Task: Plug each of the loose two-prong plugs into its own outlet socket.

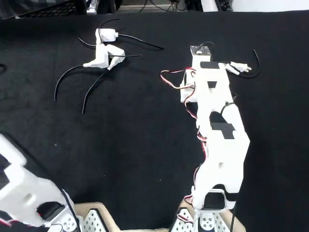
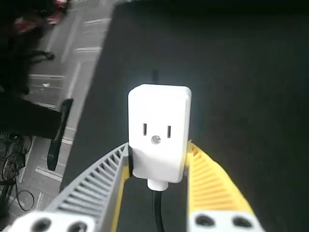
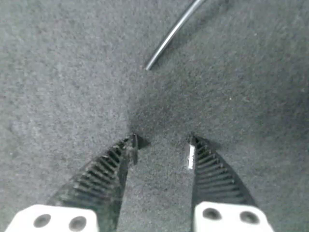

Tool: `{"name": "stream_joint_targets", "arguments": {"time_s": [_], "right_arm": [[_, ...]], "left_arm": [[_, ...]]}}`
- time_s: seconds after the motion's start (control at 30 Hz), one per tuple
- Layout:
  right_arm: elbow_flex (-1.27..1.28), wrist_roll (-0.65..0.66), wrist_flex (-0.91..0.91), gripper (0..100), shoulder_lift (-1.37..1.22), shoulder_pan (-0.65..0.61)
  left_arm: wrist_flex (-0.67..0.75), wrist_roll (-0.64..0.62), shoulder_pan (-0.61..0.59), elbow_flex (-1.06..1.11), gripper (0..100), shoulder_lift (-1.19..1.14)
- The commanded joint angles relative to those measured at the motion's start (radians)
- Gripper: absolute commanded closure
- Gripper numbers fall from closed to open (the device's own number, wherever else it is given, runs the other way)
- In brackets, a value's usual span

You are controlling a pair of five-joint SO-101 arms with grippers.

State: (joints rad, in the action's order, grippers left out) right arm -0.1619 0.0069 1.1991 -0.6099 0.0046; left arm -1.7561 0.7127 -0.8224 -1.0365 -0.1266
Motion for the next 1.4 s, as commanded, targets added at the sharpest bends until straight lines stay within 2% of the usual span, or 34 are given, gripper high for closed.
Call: {"name": "stream_joint_targets", "arguments": {"time_s": [0.0,0.17,0.3,0.53,0.63,0.73,0.83,0.97,1.13,1.37], "right_arm": [[0.005,0.012,-0.025,83.9,0.004,-0.037],[0.005,0.012,-0.02,83.9,0.004,-0.037],[0.005,0.012,-0.02,83.9,0.004,-0.037],[0.005,0.012,-0.02,83.9,0.004,-0.035],[0.005,0.012,-0.02,83.9,0.004,-0.035],[0.005,0.012,-0.02,83.9,0.004,-0.035],[0.005,0.012,-0.02,83.9,0.004,-0.035],[0.005,0.012,-0.02,83.9,0.004,-0.035],[0.005,0.012,-0.02,83.9,0.004,-0.035],[0.005,0.012,-0.021,83.9,0.002,-0.035]], "left_arm": [[-0.006,0.048,0.099,0.239,97,0.236],[-0.003,0.052,0.34,0.659,97,0.485],[0.006,0.051,0.486,1.03,97,0.551],[0.224,-0.018,0.61,1.469,97,0.551],[0.327,-0.026,0.751,1.635,97,0.551],[0.459,-0.118,0.915,1.75,97,0.549],[0.54,-0.18,1.078,1.805,97,0.52],[0.557,-0.192,1.234,1.794,97,0.379],[0.578,-0.232,1.185,1.641,97,0.13],[0.483,-0.239,1.175,1.448,97,-0.064]]}}
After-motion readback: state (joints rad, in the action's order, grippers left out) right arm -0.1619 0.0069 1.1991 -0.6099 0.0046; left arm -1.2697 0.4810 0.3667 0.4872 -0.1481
